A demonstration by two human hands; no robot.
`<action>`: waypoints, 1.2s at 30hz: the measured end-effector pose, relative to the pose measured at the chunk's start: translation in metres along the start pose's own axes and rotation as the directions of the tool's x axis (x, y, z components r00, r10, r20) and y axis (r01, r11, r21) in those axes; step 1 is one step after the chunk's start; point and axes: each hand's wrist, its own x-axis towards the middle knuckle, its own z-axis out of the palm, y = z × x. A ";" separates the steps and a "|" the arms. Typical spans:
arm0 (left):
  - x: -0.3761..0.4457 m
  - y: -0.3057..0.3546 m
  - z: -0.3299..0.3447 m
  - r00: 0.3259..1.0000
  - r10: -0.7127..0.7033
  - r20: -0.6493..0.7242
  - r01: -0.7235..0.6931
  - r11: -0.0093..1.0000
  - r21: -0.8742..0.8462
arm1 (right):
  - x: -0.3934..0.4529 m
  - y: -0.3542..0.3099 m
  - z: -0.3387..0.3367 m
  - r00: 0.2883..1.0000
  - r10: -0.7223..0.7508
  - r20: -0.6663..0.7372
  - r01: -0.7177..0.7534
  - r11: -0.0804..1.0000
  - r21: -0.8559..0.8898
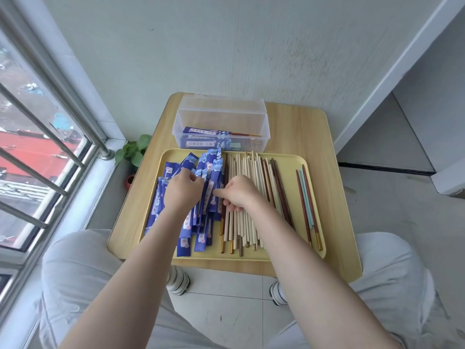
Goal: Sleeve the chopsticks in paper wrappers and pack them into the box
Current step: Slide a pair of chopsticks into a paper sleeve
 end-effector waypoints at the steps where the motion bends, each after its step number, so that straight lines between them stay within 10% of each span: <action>1: 0.000 0.000 0.000 1.000 -0.001 0.003 0.001 1.000 0.000 | -0.001 0.000 0.001 1.000 -0.001 0.004 0.001 1.000 -0.026; 13: -0.009 0.002 -0.003 1.000 0.003 -0.010 -0.002 1.000 0.011 | -0.009 0.006 -0.004 0.985 -0.045 -0.164 0.092 0.951 0.296; 18: -0.022 0.028 0.005 0.967 0.252 -0.037 -0.251 0.967 0.035 | -0.025 0.024 -0.037 0.970 -0.111 -0.218 0.200 0.872 0.447; 24: -0.034 0.063 0.009 0.958 0.090 0.271 0.122 0.729 -0.673 | -0.037 0.040 -0.049 0.972 -0.214 -0.098 0.223 0.706 0.672; 32: -0.043 0.059 0.025 0.994 0.069 0.082 -0.025 0.895 -0.446 | -0.054 0.044 -0.035 0.979 -0.167 -0.114 0.193 0.938 0.288; 36: -0.045 0.057 0.023 0.992 0.061 0.114 0.015 0.821 -0.570 | -0.054 0.043 -0.024 0.976 -0.191 -0.103 0.215 0.909 0.357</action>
